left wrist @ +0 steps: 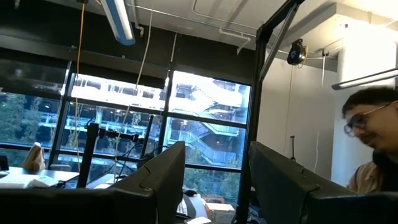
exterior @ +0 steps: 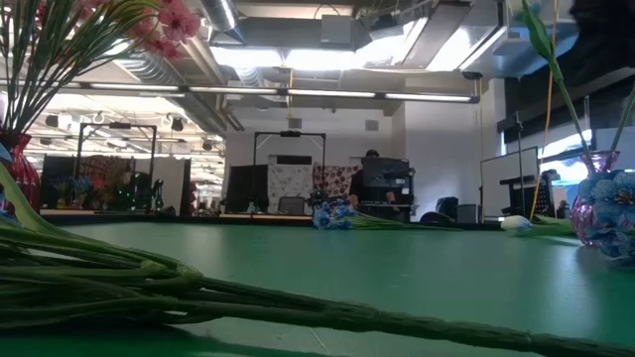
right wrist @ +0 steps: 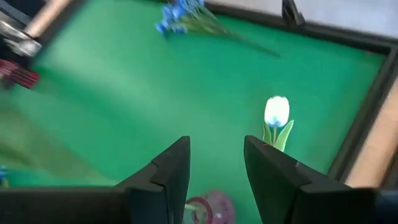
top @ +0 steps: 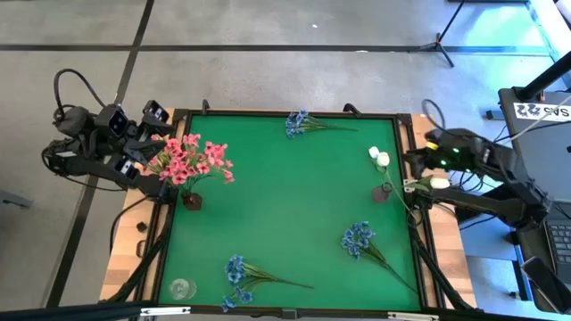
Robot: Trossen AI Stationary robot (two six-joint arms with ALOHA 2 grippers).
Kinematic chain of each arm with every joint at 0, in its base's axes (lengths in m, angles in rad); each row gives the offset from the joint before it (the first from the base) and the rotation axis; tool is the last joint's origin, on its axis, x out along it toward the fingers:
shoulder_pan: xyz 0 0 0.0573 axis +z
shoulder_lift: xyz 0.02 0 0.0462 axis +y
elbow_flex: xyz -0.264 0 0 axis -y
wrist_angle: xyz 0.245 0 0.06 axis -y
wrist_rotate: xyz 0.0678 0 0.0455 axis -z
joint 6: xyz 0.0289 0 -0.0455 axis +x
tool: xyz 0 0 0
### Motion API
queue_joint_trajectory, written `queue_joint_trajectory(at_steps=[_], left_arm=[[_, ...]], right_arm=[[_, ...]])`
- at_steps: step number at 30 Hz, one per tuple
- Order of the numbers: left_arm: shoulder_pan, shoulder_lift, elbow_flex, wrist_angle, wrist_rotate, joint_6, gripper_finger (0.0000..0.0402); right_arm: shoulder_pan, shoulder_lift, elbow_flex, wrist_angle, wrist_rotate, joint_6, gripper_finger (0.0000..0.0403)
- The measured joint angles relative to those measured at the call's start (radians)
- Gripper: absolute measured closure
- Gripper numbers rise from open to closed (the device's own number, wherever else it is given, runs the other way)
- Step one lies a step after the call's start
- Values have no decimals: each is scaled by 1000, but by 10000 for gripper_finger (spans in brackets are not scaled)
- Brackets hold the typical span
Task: Sort flowers into vase by color
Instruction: Put the white flower into the violet vase
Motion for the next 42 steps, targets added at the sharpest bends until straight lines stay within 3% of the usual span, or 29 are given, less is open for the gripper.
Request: queue_joint_trajectory(at_steps=[8,12,22,25,28,35,42], left_arm=[[0,0,0,1,0,-87,227],[0,-6,0,-1,0,-196,227],[0,-7,0,-4,0,-210,227],[0,-7,0,-6,0,-208,227],[0,-7,0,-6,0,-196,227],[0,-7,0,-14,0,-186,227],[0,-7,0,-54,0,-186,227]], right_arm=[[-32,309,137,-4,72,59,251],[-131,441,228,-12,-1,66,251],[-412,709,446,-19,-196,35,251],[-511,809,445,-73,-266,-46,251],[-559,904,445,-131,-246,-139,251],[-532,1045,383,-140,-206,-224,251],[-442,1067,148,-37,-206,-248,237]])
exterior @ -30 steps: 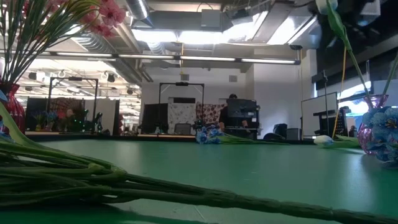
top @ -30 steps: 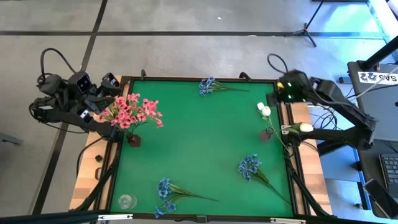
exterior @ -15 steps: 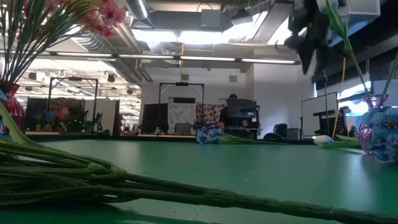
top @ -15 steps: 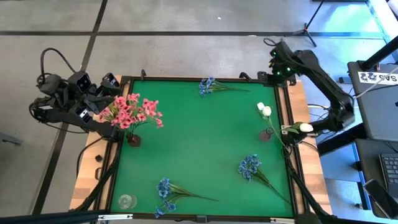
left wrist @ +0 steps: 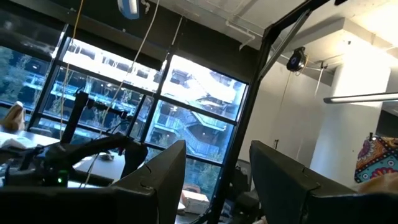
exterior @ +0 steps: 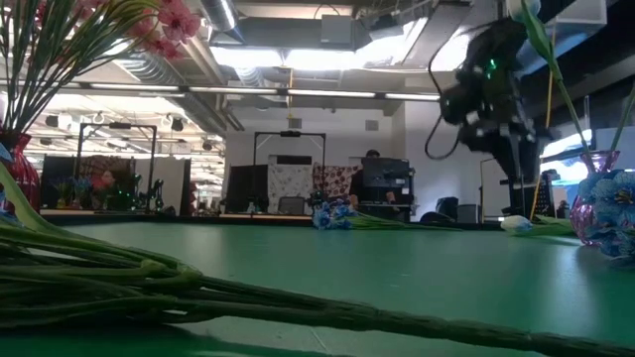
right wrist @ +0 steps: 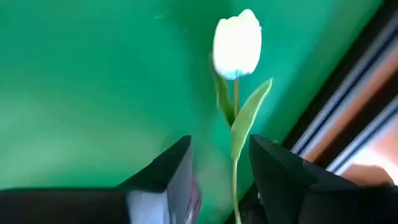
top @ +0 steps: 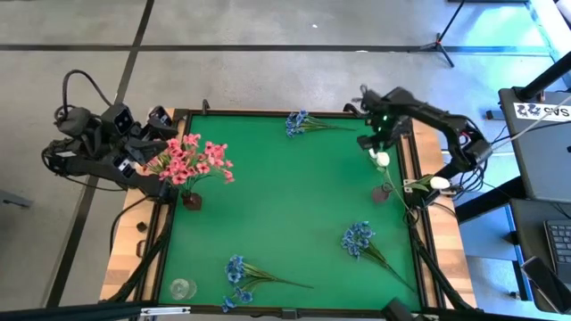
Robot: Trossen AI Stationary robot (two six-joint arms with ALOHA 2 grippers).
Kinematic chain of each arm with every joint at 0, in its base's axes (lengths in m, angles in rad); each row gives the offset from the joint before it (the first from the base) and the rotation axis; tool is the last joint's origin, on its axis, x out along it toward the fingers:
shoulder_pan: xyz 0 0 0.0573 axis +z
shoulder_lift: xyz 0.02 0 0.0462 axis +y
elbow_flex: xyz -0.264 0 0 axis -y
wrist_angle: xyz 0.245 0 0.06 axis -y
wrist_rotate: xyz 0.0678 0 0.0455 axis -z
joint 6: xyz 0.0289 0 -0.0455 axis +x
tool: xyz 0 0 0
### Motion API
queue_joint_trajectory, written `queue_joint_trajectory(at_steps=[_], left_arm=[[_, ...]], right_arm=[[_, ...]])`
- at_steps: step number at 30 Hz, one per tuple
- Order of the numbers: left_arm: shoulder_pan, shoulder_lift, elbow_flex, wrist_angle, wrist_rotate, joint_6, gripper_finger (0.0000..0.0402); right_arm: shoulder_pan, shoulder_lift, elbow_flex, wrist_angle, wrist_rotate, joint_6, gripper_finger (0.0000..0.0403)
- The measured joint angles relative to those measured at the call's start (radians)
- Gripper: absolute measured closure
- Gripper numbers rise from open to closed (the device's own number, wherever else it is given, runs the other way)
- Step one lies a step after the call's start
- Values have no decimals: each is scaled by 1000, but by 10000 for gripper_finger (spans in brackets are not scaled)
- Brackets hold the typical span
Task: Sort flowers into vase by color
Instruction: Put the white flower into the violet vase
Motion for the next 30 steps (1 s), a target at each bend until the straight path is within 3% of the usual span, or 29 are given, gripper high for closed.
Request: queue_joint_trajectory(at_steps=[7,11,18,25,30], left_arm=[[0,0,0,-1,-15,5,227],[0,0,0,1,-29,5,227],[0,0,0,3,-35,5,227],[0,0,0,3,-36,5,227],[0,0,0,16,-37,6,227]], right_arm=[[24,38,-183,168,49,27,179],[22,62,-223,252,60,23,179],[22,119,-232,341,109,9,253],[24,121,-226,342,137,17,381],[22,54,-185,339,157,16,379]])
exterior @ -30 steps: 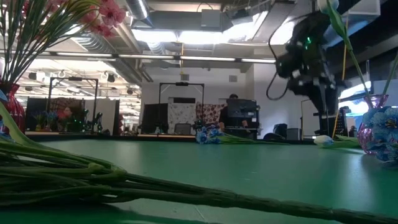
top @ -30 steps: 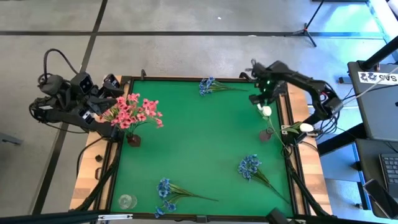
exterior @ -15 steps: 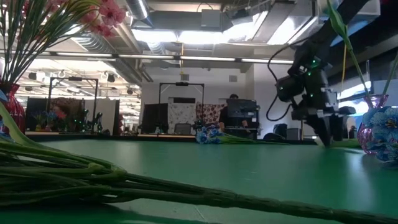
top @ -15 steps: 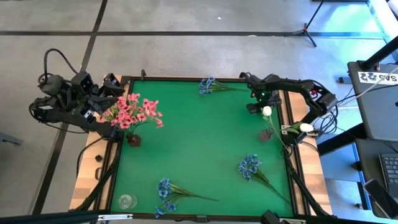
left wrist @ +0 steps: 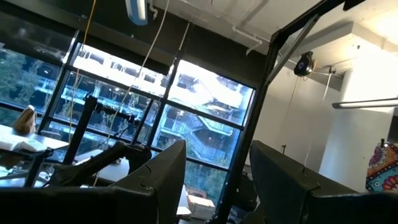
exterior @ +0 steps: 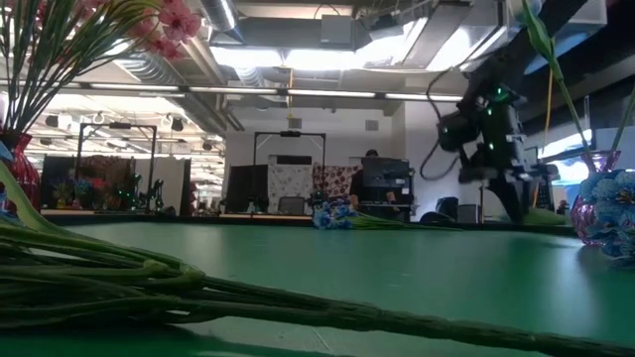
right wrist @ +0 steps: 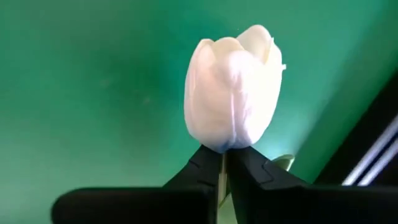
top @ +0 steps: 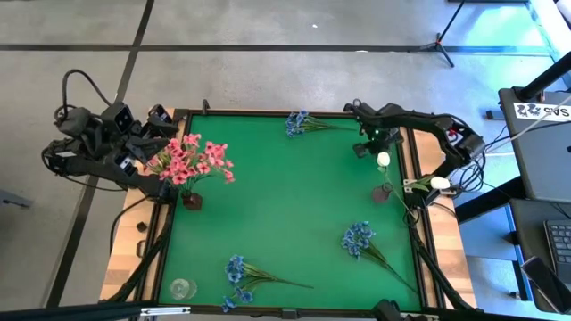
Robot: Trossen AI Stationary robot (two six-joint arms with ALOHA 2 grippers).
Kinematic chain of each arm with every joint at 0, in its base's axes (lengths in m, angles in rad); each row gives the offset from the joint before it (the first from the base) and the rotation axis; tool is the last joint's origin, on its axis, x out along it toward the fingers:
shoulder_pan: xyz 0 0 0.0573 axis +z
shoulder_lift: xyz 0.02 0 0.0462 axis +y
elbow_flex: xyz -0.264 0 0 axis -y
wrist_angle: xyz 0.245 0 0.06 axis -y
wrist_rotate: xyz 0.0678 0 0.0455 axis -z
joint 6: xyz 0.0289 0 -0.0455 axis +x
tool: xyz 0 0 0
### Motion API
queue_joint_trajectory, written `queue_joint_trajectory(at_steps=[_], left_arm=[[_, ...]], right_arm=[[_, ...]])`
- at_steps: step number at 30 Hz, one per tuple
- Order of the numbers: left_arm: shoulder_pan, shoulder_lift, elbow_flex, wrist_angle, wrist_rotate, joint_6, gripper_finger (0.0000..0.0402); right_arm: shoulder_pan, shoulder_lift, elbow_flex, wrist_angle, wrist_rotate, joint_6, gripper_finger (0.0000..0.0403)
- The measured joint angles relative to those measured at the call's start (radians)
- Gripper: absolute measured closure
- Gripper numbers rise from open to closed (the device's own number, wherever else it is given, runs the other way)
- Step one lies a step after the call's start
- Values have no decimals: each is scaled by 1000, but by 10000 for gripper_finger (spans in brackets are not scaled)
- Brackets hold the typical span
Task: Sort flowers into vase by color
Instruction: Put the white flower into the violet vase
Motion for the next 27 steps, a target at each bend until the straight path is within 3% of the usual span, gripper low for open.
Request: queue_joint_trajectory(at_steps=[12,21,27], left_arm=[[0,0,0,27,0,51,227],[0,0,0,49,-1,103,227],[0,0,0,58,-1,105,227]], right_arm=[[0,-398,252,0,-53,-140,391],[0,-747,291,103,-229,-183,395],[0,-852,291,51,-425,-219,395]])
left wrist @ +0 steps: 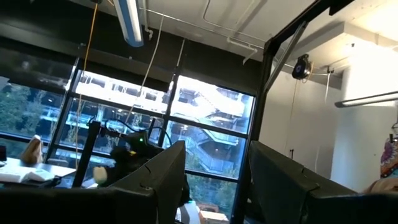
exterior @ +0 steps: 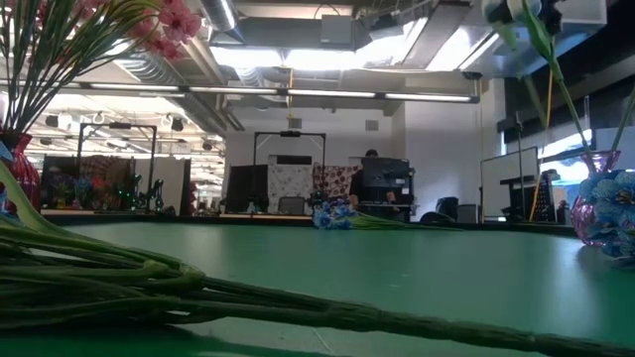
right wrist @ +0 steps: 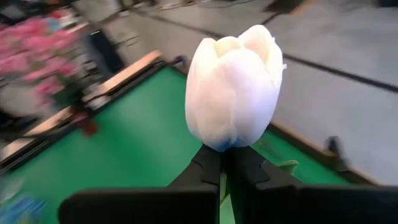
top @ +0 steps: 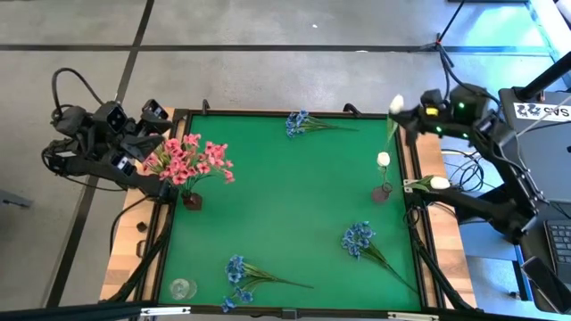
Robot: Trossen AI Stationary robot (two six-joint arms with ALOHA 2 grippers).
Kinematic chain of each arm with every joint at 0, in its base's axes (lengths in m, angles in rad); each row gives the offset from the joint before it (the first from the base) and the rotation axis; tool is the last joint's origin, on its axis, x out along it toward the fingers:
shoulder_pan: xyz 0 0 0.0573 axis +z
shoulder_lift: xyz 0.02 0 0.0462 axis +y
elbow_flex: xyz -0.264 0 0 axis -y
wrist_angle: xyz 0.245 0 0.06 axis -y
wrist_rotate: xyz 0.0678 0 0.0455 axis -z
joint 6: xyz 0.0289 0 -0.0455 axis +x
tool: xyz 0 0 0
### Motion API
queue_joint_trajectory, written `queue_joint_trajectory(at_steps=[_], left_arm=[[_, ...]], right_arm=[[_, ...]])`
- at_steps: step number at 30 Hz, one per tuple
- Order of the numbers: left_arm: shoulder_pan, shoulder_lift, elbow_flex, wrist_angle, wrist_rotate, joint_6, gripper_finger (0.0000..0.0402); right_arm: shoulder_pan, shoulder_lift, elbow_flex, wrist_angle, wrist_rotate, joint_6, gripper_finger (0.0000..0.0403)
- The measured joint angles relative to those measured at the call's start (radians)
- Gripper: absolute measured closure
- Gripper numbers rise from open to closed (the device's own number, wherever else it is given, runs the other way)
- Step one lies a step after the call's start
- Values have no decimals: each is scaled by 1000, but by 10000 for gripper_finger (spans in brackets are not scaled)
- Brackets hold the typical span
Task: Sort flowers into vase by color
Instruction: Put the white flower into the violet vase
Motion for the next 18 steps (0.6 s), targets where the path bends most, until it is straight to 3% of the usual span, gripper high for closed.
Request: queue_joint_trajectory(at_steps=[4,13,18], left_arm=[[0,0,0,1,0,-1,227],[0,0,0,1,0,-3,227],[0,0,0,1,0,-3,227]], right_arm=[[0,-55,-1,-20,-53,-18,398],[0,-109,150,-143,11,-69,399],[0,-132,149,-183,17,-46,396]])
